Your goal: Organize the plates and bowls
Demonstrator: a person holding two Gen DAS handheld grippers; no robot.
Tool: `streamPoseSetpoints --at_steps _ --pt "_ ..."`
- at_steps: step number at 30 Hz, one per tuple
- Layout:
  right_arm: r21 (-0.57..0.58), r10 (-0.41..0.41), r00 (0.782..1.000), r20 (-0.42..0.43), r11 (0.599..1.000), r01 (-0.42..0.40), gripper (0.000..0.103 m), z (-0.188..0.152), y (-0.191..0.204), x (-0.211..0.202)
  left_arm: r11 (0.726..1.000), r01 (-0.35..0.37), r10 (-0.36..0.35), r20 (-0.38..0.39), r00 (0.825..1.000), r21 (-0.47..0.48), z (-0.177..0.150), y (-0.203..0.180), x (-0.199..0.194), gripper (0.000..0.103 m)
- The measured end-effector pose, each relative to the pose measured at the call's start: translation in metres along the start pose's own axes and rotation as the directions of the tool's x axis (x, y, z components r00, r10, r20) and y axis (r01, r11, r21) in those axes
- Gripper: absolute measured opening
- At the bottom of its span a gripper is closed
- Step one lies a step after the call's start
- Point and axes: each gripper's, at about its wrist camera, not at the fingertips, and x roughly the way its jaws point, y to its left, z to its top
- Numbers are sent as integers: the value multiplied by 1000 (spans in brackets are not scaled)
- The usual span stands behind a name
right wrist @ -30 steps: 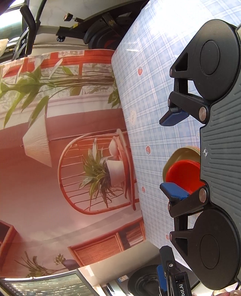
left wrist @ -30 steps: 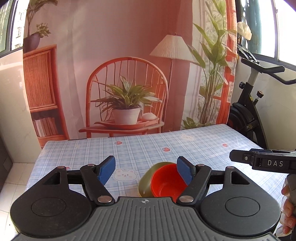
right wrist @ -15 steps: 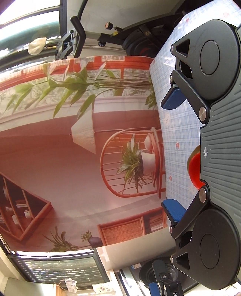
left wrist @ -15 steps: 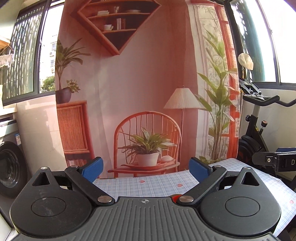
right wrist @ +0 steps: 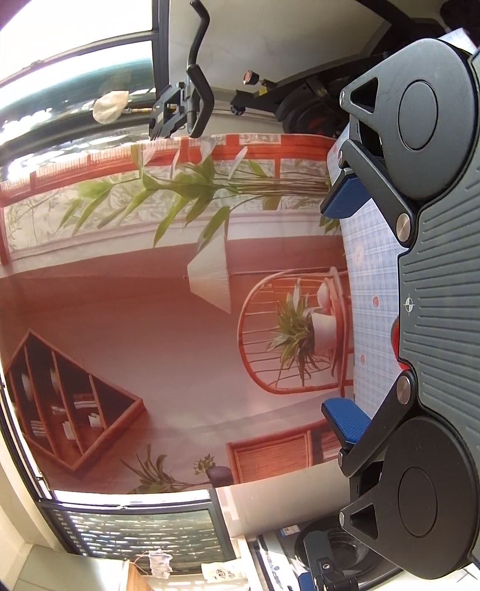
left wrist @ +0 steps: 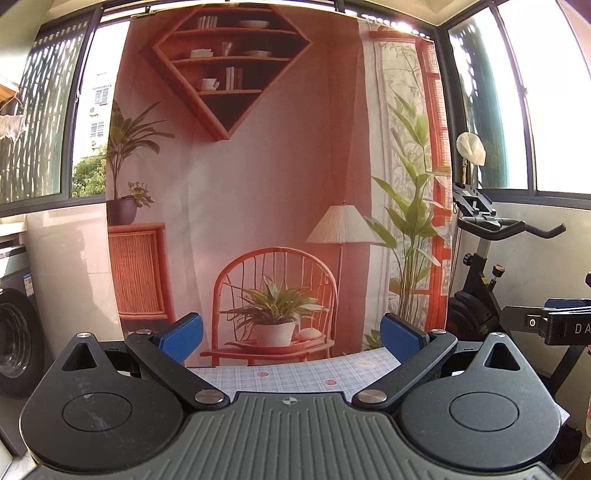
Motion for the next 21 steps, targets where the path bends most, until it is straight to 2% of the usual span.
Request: streamPoseSetpoints --at_steps 7,21 --pt "2 3 1000 -13 1000 -3 103 -4 0 -1 999 -6 5 -28 1000 -41 -2 2 6 103" --pt "16 1 999 -35 1000 -1 103 -8 1 6 999 -22 19 -66 998 -39 -9 6 14 103"
